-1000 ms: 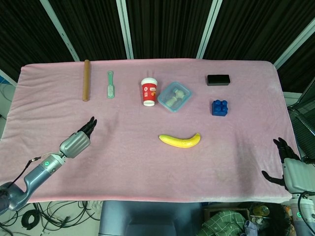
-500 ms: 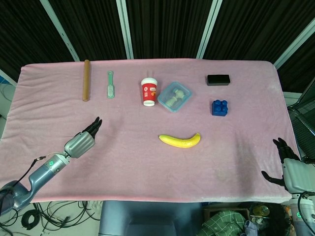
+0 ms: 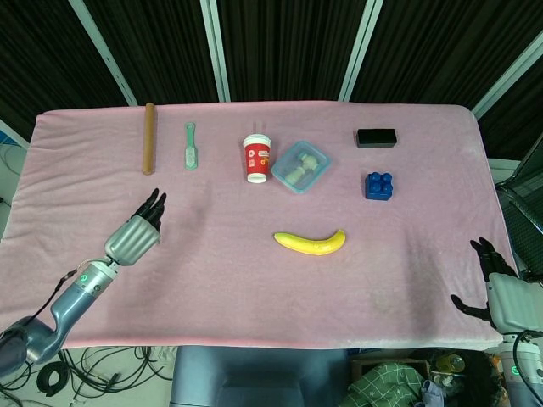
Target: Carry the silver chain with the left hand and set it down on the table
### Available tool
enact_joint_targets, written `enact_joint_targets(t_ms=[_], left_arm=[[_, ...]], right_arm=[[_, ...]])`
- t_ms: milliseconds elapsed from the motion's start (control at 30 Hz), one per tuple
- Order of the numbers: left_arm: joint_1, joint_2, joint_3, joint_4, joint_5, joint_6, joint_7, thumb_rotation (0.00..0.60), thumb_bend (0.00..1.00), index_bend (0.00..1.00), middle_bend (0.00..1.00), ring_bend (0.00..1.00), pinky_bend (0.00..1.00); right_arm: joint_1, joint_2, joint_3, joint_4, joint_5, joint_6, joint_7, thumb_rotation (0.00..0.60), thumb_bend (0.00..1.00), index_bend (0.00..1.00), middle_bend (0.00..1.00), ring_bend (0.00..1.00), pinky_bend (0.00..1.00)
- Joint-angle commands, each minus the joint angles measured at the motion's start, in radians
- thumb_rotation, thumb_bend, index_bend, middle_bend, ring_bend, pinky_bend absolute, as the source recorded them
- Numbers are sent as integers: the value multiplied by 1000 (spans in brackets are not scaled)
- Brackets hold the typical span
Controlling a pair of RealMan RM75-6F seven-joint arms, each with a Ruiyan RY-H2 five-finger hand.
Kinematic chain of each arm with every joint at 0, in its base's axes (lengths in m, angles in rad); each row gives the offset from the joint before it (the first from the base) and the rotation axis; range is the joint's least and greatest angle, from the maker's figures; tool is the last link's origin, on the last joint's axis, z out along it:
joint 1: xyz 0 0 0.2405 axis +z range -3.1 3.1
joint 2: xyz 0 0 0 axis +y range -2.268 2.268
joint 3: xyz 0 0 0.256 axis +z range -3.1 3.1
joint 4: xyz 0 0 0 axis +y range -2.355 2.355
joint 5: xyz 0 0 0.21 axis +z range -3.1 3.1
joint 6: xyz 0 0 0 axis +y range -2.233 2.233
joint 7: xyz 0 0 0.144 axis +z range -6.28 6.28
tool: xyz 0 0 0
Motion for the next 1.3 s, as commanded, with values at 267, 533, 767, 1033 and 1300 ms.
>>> enact_joint_targets(t_ms=[267,533,767,1033,1300], left_arm=[[-14,-10,-61,-129,-96,-74,-130,600,440,605,214,0,0],[-12,-9,-113,-258,-223,-160,-269,600,439,606,210,0,0],[-30,-48,-179,-287,-331,-215,-369,600,438,606,208,0,0],[-55,-121,-210,-230,-399,-269,-453,600,437,607,208,0,0],[-60,-167,-211,-171,-408,-279,-520,600,438,609,206,0,0]], right_arm=[[0,1,1,1,1,-1,1,600,122,0,0,92,212],[1,1,0,1,0,-1,1,600,122,0,0,92,212],[1,0,0,2,0,0,-1,600,122,0,0,92,212],[1,1,1,3,1,-1,0,600,122,0,0,92,212],[1,1,1,2,0,-1,0,600,123,0,0,92,212]])
